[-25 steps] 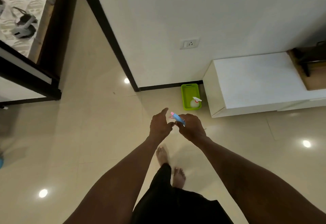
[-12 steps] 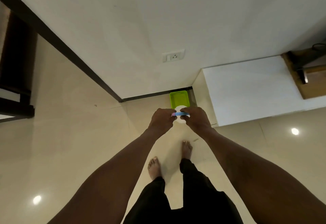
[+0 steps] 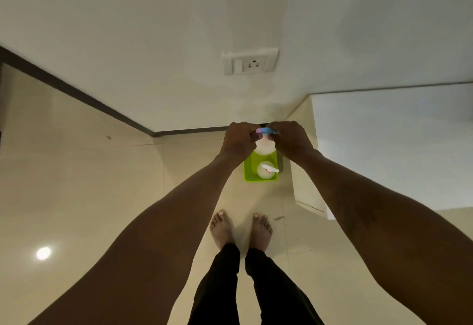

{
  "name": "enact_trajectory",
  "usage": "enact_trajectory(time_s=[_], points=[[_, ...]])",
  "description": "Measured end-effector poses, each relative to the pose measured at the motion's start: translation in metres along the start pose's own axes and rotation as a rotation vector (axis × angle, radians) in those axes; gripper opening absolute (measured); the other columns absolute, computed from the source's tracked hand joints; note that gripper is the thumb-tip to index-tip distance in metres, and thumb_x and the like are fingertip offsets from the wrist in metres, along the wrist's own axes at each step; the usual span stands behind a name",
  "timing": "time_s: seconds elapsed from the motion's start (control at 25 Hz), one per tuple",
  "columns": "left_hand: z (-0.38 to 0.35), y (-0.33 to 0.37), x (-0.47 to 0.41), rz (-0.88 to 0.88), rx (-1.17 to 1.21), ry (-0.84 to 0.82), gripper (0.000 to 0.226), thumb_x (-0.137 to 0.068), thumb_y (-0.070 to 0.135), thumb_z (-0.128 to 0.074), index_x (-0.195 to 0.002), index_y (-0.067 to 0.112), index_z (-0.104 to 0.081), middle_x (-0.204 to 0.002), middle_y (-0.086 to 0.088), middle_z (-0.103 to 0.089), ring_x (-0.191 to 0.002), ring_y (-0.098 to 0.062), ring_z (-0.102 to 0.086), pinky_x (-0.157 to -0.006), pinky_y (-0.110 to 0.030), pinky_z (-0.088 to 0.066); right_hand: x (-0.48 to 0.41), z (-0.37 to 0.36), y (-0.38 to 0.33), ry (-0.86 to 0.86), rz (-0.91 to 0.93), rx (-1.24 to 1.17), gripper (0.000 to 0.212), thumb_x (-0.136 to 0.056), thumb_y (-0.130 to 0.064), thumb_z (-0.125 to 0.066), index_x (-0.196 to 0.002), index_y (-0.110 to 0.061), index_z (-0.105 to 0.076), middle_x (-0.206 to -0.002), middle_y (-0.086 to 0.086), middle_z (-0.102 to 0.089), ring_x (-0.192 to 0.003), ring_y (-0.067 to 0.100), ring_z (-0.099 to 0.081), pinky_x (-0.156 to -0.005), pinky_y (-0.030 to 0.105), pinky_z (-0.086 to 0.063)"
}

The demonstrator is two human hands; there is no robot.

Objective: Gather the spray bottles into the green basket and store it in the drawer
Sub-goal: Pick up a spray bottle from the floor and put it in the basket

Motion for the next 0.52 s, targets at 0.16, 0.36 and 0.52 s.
enact_trajectory(time_s=[0.16, 0.36, 0.52], points=[[-0.069, -0.058, -0.05, -0.017, -0.025, -0.017, 0.015, -0.092, 0.02, -0.064, -0.098, 0.012, -0.075, -0.091, -0.01, -0.075, -0.087, -0.032, -0.066, -0.076, -0.036, -0.042, -0.061, -0.074, 0.044, -0.042, 0.038, 0.016, 0.017, -0.083, -0.022, -0.07, -0.1, -0.022, -0.072, -0.093, 0.003, -0.073, -0.09, 0.028, -0.064, -0.072, 0.032, -0.045], [-0.134, -0.111, -0.089, -0.016, 0.021, -0.049, 0.015, -0.09, 0.016, -0.069, -0.1, 0.009, -0.078, -0.096, -0.013, -0.075, -0.093, -0.031, -0.068, -0.079, -0.04, -0.052, -0.103, -0.145, 0.085, -0.063, 0.075, 0.023, 0.023, -0.083, -0.023, -0.073, -0.105, -0.016, -0.075, -0.096, 0.008, -0.075, -0.092, 0.029, -0.065, -0.077, 0.034, -0.046], [-0.166, -0.143, -0.111, 0.005, 0.012, -0.031, 0.016, -0.09, 0.017, -0.07, -0.102, 0.01, -0.078, -0.097, -0.011, -0.076, -0.092, -0.03, -0.069, -0.074, -0.028, -0.045, -0.125, -0.181, 0.1, -0.049, 0.111, -0.014, 0.024, -0.086, -0.017, -0.072, -0.108, -0.008, -0.075, -0.097, 0.014, -0.075, -0.092, 0.033, -0.066, -0.084, 0.039, -0.047]])
Point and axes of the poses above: each hand's wrist, its own x-axis away from the middle knuckle, its own z-axis out of the back of the hand, y = z × x, the point moved 10 cm from there along -x, towards the middle knuckle
